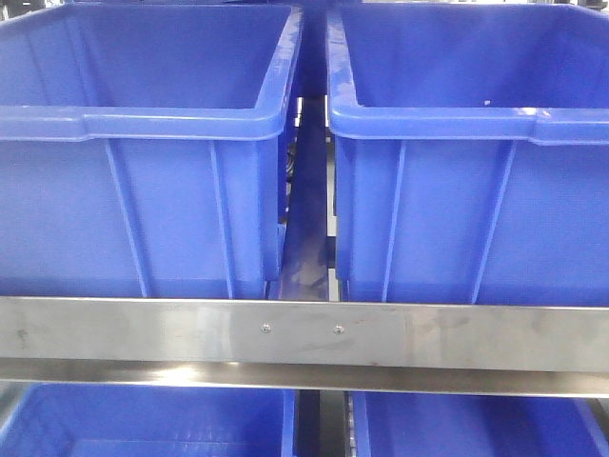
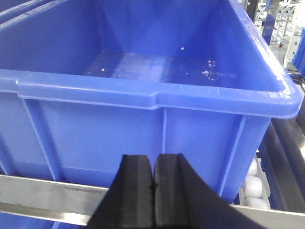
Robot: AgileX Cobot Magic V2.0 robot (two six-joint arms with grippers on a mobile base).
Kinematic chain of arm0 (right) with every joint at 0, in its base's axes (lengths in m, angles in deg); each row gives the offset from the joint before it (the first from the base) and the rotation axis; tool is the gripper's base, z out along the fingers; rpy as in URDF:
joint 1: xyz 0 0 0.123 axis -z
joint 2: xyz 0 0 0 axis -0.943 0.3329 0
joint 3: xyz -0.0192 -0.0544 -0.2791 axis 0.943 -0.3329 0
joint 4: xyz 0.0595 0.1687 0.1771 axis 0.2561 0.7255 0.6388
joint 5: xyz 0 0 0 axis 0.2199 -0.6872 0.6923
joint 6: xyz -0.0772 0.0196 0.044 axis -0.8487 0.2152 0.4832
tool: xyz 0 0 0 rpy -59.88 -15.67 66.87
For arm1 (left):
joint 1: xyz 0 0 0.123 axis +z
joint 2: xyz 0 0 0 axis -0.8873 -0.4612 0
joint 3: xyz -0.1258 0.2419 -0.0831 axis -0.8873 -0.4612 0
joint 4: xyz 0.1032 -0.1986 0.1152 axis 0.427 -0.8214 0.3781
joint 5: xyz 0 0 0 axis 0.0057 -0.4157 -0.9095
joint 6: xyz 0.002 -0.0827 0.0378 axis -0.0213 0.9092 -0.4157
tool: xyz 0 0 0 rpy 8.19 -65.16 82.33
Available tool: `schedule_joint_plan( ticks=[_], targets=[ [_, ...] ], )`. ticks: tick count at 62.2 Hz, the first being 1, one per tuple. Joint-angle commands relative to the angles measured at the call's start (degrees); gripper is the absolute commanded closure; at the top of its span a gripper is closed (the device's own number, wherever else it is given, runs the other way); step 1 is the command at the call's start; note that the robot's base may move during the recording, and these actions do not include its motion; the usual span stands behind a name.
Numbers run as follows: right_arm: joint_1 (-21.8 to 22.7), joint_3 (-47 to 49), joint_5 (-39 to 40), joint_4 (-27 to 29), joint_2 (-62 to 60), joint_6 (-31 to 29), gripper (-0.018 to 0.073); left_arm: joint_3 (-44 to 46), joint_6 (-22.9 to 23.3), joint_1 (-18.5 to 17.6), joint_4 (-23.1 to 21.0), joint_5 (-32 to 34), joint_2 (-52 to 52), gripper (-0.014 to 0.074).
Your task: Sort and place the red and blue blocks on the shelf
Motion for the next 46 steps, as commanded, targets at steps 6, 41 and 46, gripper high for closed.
schedule_joint_plan(
  ticks=[6,41,46],
  targets=[
    [-0.03,1.33,5.53,0.15,-1.24,-0.35,0.051,-2.68,0.38,0.14,-0.56,5.19,1.22,0.0471],
    [-0.03,1.33,5.53,0.15,-1.24,-0.35,0.051,-2.68,0.38,0.14,-0.56,5.19,1.22,0.0471],
    [-0.03,1.33,5.53,0.15,-1.24,-0.35,0.051,-2.68,0.38,0.14,-0.56,5.19,1.22,0.0471]
  ],
)
